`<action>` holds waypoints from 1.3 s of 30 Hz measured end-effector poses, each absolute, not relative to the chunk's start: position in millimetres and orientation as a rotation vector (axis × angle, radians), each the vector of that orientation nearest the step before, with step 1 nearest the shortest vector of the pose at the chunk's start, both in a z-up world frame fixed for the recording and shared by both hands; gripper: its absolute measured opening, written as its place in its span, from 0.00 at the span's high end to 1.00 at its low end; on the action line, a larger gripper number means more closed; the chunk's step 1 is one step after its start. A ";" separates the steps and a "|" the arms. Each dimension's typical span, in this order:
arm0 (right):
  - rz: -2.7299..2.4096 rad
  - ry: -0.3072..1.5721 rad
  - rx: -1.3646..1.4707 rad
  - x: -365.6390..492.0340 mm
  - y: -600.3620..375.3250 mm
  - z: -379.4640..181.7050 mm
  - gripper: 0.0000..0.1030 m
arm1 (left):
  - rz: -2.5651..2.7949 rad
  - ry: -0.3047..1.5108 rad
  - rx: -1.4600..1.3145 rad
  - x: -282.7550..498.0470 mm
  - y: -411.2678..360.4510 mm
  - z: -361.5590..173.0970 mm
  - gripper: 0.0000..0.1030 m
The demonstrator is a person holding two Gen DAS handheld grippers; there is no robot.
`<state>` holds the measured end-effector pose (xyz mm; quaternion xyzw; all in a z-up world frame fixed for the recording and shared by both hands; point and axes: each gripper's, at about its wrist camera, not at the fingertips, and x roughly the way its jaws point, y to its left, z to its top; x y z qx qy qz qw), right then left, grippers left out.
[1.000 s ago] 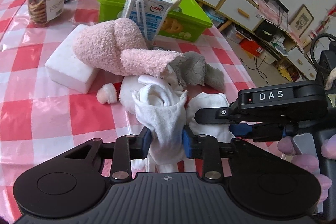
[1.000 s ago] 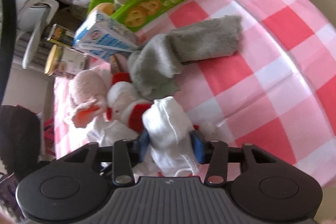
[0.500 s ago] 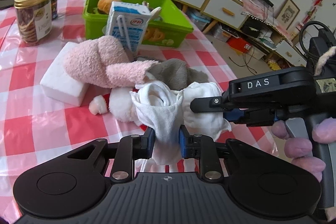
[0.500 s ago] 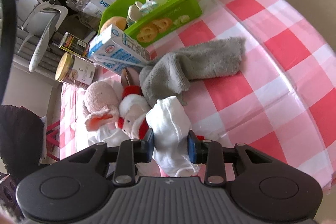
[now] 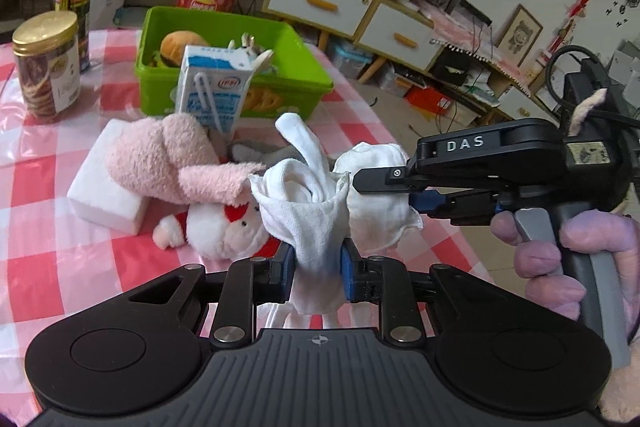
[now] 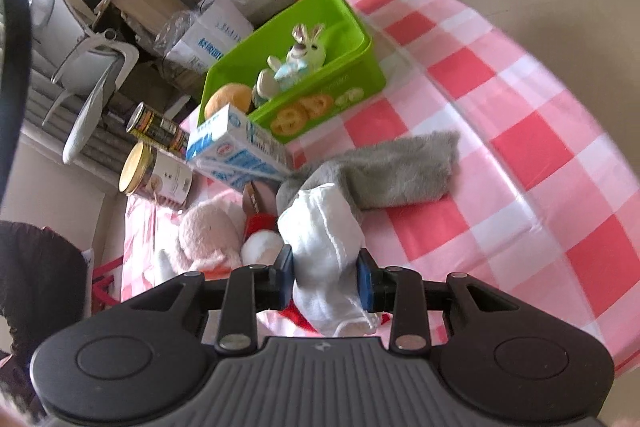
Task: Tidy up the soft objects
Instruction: 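Lift the white sock and white cloth with both tools and carry them over the bin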
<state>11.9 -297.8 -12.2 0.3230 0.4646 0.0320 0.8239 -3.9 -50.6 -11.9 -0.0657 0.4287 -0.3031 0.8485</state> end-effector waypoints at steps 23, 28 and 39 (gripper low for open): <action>-0.008 0.751 0.742 59.6 -319.8 35.2 0.85 | -0.543 0.719 -0.254 61.6 -23.7 61.3 0.78; -0.019 0.699 0.762 87.9 -323.5 34.6 0.85 | -0.508 0.686 -0.220 108.9 -34.8 75.6 0.78; -0.001 0.591 0.779 141.0 -337.3 8.0 0.85 | -0.489 0.744 -0.104 225.0 -87.6 35.7 0.78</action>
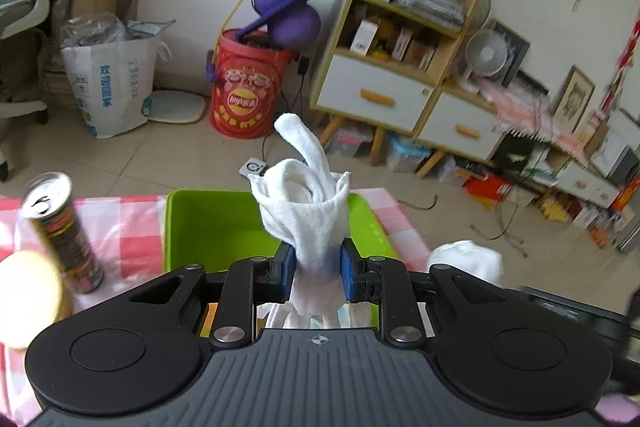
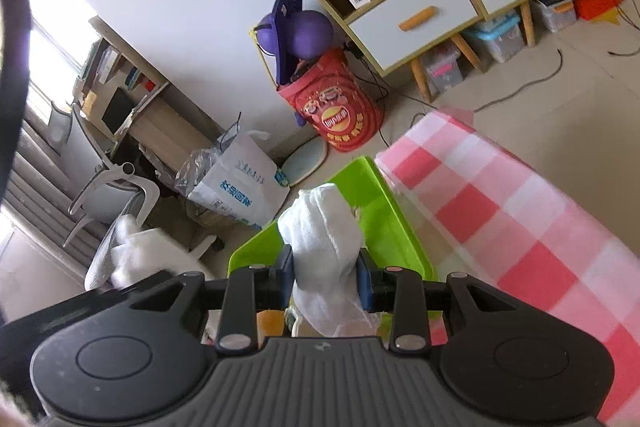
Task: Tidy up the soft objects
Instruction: 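Lift the white sock and white cloth with both tools and carry them over the bin, then open both tools to drop the white sock and cloth into the bin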
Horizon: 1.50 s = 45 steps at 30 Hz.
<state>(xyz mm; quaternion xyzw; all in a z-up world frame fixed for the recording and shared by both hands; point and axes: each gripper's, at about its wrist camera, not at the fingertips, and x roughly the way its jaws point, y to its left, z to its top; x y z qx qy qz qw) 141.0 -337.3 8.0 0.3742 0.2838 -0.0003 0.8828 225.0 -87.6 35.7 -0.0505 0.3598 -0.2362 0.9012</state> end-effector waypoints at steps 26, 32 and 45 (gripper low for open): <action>0.023 0.667 0.502 162.1 -301.0 -32.0 0.84 | -0.431 0.992 0.062 305.4 -115.5 -49.1 0.76; 0.041 0.678 0.516 162.2 -302.4 -28.3 0.68 | -0.450 0.954 0.059 301.9 -115.7 -44.9 0.46; 0.035 0.658 0.459 137.4 -309.2 10.4 0.41 | -0.464 0.862 0.051 260.5 -97.0 -10.0 0.16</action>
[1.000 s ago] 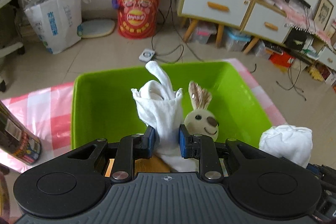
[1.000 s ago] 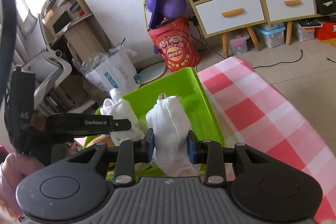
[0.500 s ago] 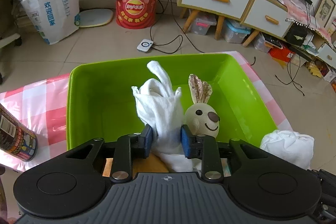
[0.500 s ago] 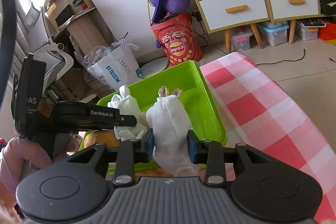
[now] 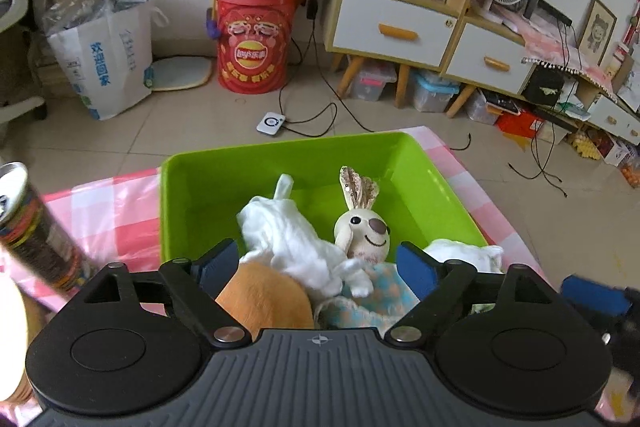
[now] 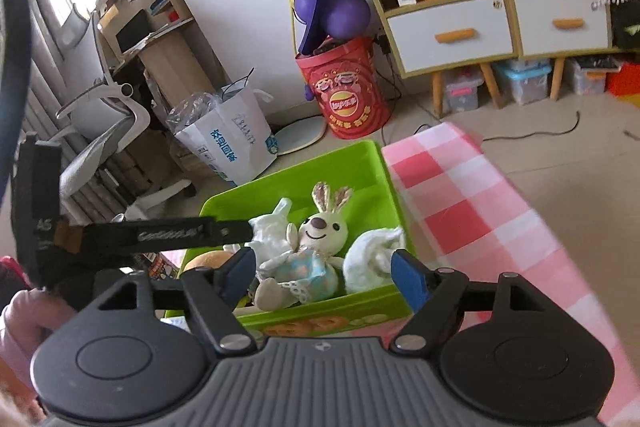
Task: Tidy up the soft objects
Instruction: 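Open both tools to drop the white sock and cloth into the bin, then grasp the pink fuzzy sock plush with the left tool while the right tool grasps the grey towel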
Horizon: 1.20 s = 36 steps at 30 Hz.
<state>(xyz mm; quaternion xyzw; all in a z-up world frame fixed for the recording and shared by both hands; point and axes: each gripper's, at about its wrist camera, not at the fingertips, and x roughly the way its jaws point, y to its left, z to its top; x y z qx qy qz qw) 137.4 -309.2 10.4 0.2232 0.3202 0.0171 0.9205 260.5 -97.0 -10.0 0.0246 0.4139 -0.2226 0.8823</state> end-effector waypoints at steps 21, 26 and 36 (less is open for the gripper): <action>0.010 0.710 0.397 32.3 -304.7 59.0 0.27 | -0.378 0.764 0.013 109.1 -33.2 41.5 0.05; 0.032 0.707 0.386 18.2 -293.9 53.1 0.25 | -0.331 0.757 -0.016 72.6 -13.8 37.3 0.05; 0.067 0.762 0.275 9.3 -273.8 29.4 0.24 | -0.276 0.776 -0.114 51.7 16.8 15.2 0.05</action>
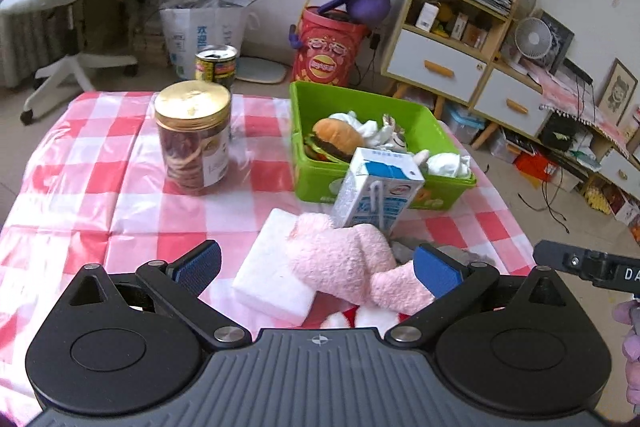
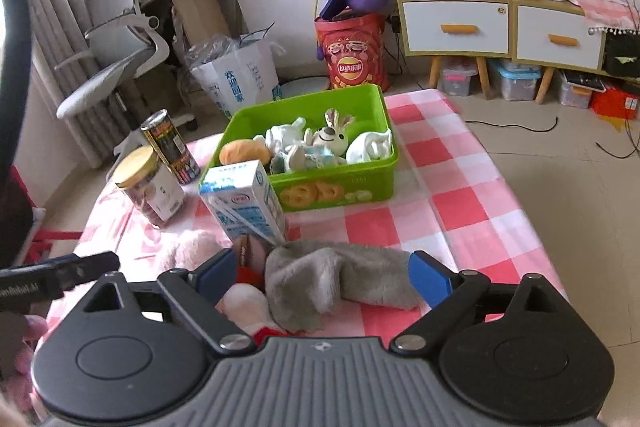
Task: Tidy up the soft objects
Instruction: 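Grasp the pink fuzzy sock plush with the left tool while the right tool grasps the grey towel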
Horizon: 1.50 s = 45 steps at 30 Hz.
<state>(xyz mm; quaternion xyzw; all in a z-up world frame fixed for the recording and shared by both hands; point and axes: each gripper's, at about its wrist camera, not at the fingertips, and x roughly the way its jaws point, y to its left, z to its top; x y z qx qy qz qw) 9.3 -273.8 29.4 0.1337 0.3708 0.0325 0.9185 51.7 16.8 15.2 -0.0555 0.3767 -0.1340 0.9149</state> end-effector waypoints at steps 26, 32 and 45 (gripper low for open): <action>0.039 0.891 0.267 41.7 -267.7 -36.1 0.24 | -0.433 0.755 -0.111 54.9 10.0 -48.6 0.06; 0.044 0.896 0.291 54.8 -276.6 -57.6 0.24 | -0.473 0.729 -0.124 61.2 2.0 -55.2 0.09; 0.049 0.879 0.317 72.8 -268.0 -76.5 0.32 | -0.472 0.699 -0.163 71.3 -3.0 -57.7 0.24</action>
